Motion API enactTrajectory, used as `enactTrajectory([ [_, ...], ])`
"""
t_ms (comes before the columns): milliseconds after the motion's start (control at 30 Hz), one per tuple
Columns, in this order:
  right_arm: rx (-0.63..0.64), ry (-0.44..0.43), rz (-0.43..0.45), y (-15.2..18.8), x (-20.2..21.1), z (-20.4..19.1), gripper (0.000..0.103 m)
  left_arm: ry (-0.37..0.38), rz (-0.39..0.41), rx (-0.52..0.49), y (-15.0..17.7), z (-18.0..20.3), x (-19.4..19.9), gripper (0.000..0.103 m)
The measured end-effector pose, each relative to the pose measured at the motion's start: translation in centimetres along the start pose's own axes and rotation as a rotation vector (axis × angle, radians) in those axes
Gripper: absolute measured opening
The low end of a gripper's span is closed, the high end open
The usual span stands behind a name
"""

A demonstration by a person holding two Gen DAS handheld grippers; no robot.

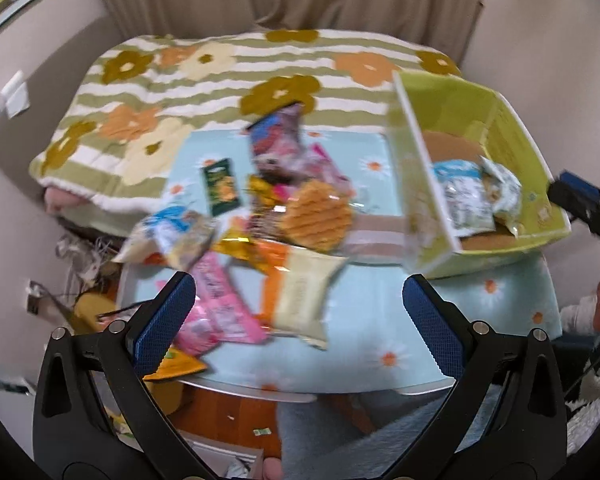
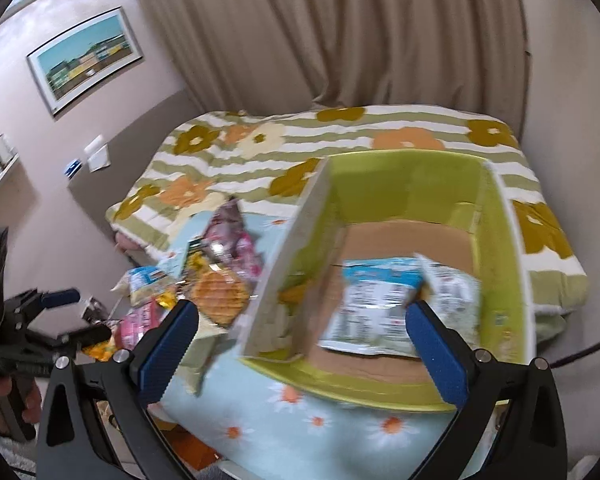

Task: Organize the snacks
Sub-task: 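Move both tools back over the snack pile on the table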

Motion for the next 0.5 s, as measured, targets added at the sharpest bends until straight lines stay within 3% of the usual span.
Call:
enactTrajectory([
  [233,-0.013,0.016,-0.025,0.6,-2.2,-7.1,0.103,0.008,0.022,0.007,-1.2,-8.1,0.3,0.103],
  [367,-0.075,0.011,-0.070,1.0,-4.4,-10.4,0.103,0.051,-0.006,-0.021,-1.9,-12.4,-0.9,0.103],
  [500,-0.108,0.058,-0.103,1.5,-6.5,-13.4,0.103,0.095,-0.046,-0.040,-2.3,-16.0,-3.1,0.103],
])
Point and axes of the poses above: each gripper's, at about its wrist camera, not at the fingertips, and x roughly against the way its jaws point, z to its right, y to its underside, the point moved 2 cm from there along -x, roughly the way its jaws point, and after that the axes turned 5 degrees about y, right-handed, at the moved point
